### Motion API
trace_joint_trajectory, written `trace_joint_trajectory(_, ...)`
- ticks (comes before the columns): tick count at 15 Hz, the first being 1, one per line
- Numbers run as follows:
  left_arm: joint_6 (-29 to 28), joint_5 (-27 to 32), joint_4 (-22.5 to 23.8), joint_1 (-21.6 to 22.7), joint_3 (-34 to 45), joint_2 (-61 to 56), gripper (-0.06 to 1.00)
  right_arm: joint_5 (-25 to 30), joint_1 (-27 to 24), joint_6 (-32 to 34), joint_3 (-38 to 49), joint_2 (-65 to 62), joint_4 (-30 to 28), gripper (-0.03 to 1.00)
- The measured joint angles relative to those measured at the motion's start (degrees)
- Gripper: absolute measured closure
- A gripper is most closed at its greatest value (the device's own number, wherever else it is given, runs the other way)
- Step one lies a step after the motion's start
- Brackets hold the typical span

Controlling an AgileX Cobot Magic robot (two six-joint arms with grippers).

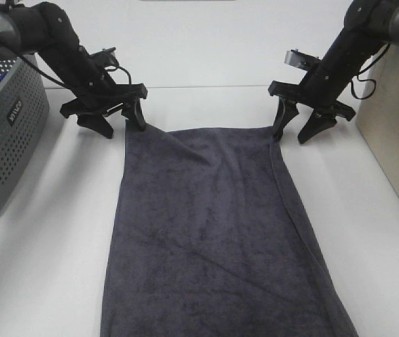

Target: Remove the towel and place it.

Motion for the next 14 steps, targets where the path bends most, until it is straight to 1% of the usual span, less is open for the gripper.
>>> trace_joint_trajectory(6, 0.1, -0.8, -2.1, 0.0, -0.7, 1.3, 0.26, 0.0, -0.1, -1.3, -0.6, 1.7, 4.6, 0.37)
trace_joint_trajectory(8, 0.1, -0.9, -2.7, 0.1, -0.7, 1.4, 0.26, -1.0, -0.1, -1.3, -1.1, 1.8, 5.0, 0.37)
trace_joint_trajectory(11, 0.5, -1.0, -4.0, 0.1, -0.7, 1.7, 0.26, -3.8, -0.1, -1.3, -1.1, 1.9, 5.4, 0.37)
trace_joint_trajectory(14, 1.3, -1.1, -6.6, 0.1, -0.8, 1.9, 0.26, -4.5, -0.1, -1.4, -1.1, 1.9, 5.4, 0.37)
